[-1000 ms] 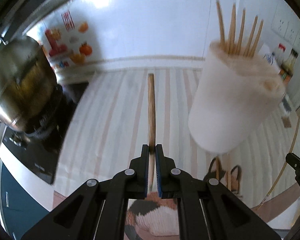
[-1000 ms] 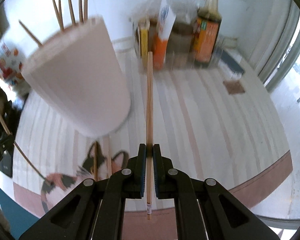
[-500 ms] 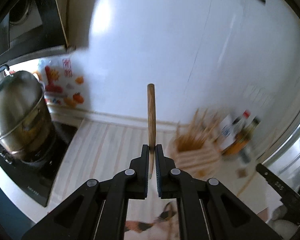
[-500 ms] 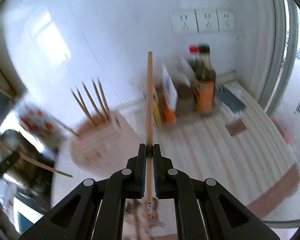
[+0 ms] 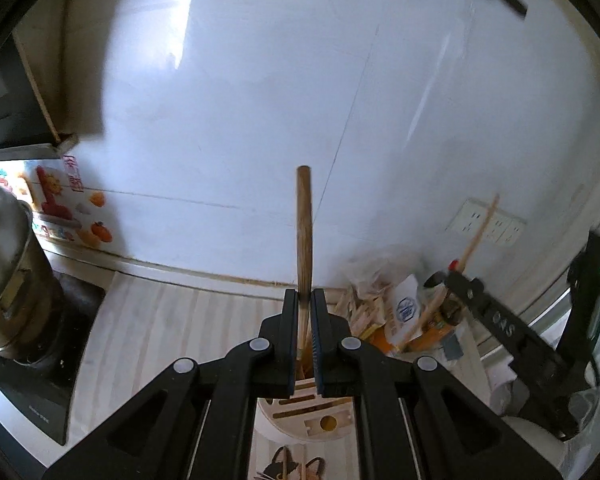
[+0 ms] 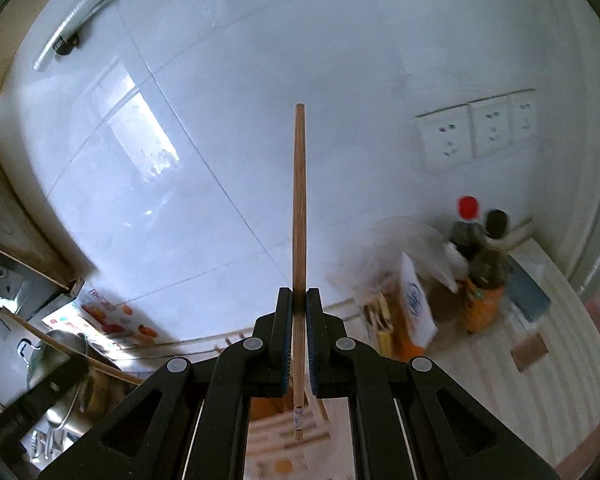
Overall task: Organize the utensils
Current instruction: 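Insert both chopsticks into the pink holder and open both tools, then move both tools back down to the last chopsticks on the placemat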
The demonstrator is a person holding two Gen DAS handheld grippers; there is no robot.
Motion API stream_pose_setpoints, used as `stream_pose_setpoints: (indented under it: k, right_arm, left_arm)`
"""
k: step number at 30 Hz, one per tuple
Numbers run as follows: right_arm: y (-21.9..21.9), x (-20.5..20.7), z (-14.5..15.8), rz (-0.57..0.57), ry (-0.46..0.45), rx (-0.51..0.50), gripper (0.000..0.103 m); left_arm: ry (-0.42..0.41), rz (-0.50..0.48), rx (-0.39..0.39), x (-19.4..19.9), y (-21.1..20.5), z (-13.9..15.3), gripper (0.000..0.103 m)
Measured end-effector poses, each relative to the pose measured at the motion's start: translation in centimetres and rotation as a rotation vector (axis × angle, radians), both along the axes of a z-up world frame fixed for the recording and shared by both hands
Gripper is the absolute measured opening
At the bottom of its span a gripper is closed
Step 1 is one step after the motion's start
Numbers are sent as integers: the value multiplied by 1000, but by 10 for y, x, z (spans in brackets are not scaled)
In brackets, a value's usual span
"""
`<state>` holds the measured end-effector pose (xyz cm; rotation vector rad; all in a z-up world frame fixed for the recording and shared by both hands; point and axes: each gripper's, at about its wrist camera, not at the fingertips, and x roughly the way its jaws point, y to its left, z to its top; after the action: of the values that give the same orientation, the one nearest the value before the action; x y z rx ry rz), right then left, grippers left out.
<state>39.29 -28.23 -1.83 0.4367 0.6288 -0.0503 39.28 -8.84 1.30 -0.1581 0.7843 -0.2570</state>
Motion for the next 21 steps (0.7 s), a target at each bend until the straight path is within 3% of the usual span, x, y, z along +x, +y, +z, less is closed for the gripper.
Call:
stream_pose_setpoints:
  k: [5,9,13,15,16,17,18,20,21]
  right_arm:
    - [12,38,-18,34,19,-22,7]
    - [20,55,-38,68,46,-46,7]
    - [24,63,-54,141,107,-33,7]
    - [22,63,-59,163,144,-18,8]
    - [21,61,-59,166,150,-16,11]
    - [20,58,-58,164,157,-19,20]
    - [18,54,-58,162,156,-18,32]
    - [14,44,-54,153,150,-12,44]
    - [11,39,-51,142,147,-13,44]
  left_arm:
    - [82,-9,34,21,-13,-28,4]
    - [168,-36,9,30,-13,-45,5]
    - [160,-10,27,24,-7,-38,10]
    - [139,15,57,20,-3,-31,27]
    - [131,25,55,19,1,-28,49]
    - [117,39,46,16,7,-23,66]
    - [96,63,40,13,13,-18,71]
    - [70,104,45,8,25,-12,74]
    - [66,118,50,9,32,-12,75]
